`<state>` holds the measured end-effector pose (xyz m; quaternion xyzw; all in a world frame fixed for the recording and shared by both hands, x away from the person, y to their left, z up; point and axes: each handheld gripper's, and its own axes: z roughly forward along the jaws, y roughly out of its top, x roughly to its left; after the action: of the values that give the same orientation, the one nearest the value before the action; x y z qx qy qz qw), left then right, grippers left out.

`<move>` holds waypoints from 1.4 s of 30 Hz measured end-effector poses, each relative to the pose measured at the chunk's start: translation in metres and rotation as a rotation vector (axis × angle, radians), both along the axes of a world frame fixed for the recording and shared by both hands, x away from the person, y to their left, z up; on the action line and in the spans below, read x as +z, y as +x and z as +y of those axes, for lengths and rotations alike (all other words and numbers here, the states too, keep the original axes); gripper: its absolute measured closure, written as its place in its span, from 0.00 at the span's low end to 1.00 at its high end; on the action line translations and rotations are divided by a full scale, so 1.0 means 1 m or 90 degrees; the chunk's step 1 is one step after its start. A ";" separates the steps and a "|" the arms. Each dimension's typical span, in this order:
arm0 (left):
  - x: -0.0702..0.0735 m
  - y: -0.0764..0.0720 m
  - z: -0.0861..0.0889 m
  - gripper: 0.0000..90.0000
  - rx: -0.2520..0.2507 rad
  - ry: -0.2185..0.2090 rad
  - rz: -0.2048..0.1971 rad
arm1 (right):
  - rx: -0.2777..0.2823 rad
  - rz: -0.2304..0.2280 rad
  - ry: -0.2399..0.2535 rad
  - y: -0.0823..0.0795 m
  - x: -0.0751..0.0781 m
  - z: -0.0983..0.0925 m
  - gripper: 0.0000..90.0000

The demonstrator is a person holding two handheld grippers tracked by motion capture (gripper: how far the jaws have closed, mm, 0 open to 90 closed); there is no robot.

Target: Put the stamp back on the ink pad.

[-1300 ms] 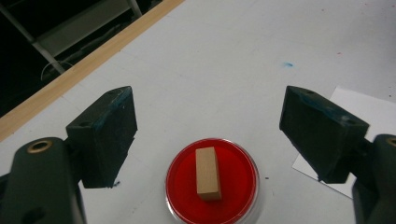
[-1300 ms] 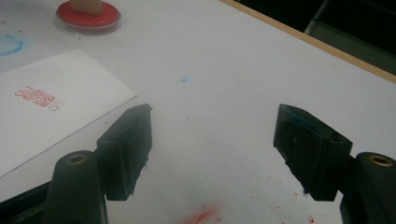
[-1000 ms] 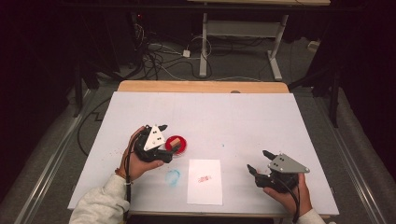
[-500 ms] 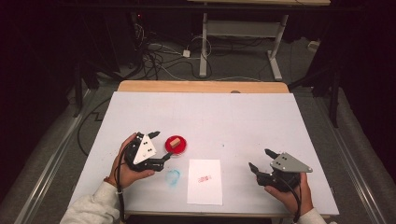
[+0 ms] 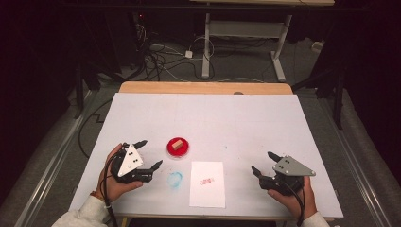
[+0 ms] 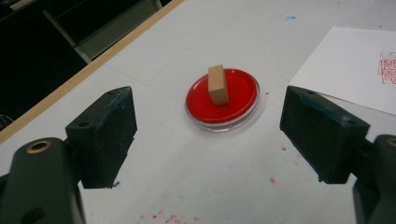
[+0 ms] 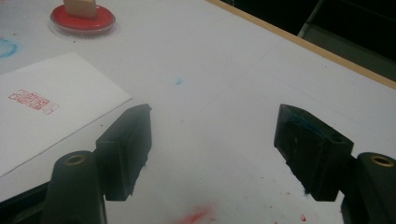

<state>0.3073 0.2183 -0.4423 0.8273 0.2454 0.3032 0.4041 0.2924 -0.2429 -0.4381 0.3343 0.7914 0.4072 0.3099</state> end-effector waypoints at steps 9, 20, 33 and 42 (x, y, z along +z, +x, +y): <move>-0.014 -0.008 0.015 0.20 0.020 0.006 0.025 | -0.006 0.001 -0.001 -0.003 -0.003 -0.003 0.30; -0.036 -0.022 0.027 0.20 0.032 0.007 0.085 | -0.003 -0.002 -0.002 -0.008 -0.007 -0.002 0.29; -0.037 -0.023 0.024 0.20 0.020 0.012 0.083 | -0.007 -0.010 -0.008 -0.013 -0.005 -0.005 0.29; -0.037 -0.020 0.024 0.20 0.003 0.013 0.084 | -0.010 -0.011 -0.013 -0.015 -0.005 -0.002 0.29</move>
<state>0.2873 0.2419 -0.4792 0.8490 0.2704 0.2516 0.3778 0.2770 -0.2453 -0.4433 0.3337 0.7903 0.3994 0.3234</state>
